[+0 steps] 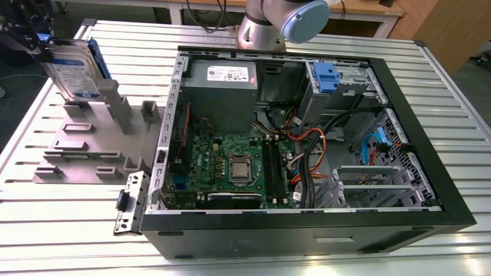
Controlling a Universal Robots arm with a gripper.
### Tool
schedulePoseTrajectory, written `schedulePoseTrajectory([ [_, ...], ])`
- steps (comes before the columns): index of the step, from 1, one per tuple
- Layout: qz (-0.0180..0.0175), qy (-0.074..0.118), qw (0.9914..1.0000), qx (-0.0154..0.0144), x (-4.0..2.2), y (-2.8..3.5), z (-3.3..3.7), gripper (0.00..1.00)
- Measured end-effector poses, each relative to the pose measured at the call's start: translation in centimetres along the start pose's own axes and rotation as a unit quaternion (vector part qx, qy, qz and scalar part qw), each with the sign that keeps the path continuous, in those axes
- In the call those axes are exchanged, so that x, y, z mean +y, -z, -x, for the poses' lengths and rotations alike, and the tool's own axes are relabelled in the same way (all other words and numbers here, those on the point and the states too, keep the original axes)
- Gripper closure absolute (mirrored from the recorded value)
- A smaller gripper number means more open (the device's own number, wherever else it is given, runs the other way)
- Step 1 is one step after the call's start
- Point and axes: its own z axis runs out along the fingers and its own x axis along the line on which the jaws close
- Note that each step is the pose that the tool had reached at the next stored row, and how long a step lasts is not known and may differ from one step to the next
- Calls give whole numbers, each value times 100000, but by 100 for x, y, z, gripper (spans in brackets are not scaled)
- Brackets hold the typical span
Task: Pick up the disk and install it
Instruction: 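Pick up the disk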
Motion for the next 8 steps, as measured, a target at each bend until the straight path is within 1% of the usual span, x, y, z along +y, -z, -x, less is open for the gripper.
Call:
schedulePoseTrajectory([
  [8,7,0,100000,2,1,42,2,63],
])
